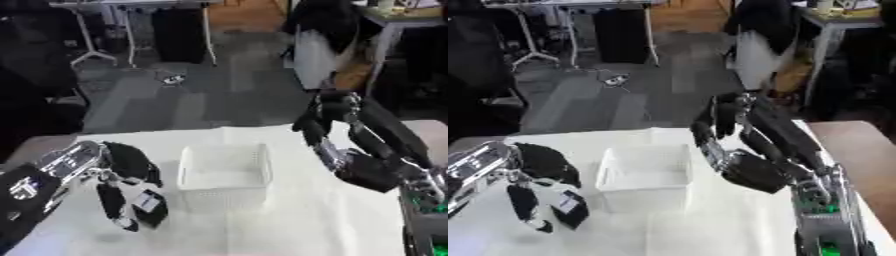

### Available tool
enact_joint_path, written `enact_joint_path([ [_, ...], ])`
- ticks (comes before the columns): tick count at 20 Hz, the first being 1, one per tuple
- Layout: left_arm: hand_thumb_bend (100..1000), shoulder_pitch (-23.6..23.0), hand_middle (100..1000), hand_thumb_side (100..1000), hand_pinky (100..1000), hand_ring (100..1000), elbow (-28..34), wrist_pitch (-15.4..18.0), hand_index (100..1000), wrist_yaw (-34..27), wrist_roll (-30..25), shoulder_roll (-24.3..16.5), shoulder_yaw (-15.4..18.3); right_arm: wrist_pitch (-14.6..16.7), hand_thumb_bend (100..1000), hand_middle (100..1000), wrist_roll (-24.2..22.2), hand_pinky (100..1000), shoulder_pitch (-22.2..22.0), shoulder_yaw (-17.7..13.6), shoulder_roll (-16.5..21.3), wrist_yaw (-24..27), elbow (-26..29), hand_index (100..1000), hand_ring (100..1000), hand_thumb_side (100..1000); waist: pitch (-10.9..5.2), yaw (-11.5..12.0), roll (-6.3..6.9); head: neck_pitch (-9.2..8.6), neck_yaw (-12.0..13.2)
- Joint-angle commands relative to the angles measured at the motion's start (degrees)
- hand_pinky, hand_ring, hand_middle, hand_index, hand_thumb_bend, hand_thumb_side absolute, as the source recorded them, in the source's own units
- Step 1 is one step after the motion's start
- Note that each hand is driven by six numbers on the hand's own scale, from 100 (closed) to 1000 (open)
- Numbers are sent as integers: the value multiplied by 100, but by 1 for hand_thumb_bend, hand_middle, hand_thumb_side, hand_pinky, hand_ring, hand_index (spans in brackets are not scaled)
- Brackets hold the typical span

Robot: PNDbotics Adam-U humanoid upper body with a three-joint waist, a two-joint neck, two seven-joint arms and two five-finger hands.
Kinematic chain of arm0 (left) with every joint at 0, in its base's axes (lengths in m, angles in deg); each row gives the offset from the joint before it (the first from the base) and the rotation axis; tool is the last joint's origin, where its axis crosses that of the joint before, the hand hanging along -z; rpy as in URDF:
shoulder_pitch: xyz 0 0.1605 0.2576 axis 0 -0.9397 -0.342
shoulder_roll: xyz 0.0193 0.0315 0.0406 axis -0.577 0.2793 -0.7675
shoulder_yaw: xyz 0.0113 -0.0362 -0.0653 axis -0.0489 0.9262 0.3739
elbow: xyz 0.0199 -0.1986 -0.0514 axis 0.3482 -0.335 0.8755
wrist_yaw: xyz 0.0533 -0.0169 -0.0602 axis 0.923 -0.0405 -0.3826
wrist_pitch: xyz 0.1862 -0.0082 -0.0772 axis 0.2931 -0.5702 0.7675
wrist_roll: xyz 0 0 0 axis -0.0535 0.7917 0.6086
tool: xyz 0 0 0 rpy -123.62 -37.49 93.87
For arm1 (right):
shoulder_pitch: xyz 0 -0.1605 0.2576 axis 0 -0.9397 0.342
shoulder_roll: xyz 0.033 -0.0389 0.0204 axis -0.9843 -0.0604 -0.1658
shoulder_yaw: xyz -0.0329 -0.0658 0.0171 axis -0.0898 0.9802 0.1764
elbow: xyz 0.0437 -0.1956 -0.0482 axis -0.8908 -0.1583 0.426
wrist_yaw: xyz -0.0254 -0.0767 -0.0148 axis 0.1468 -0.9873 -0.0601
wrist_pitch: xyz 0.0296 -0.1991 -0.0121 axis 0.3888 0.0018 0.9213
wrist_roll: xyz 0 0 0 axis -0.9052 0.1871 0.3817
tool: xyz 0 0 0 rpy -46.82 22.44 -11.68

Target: Pick up objects on the table and place them in the box.

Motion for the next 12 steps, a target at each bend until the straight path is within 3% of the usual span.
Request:
enact_joint_path([
  [1,334,74,902,734,882,861,86,2031,1000,165,-2055,-193,85,2,100,499,-17,394,71,15,32,16,78,628,414,1000,-63,6,5,24,73],
  [12,403,104,925,735,887,868,212,2031,1000,394,-2055,-158,-14,0,100,499,-18,393,71,16,20,14,84,629,414,1000,-62,-10,8,105,134],
])
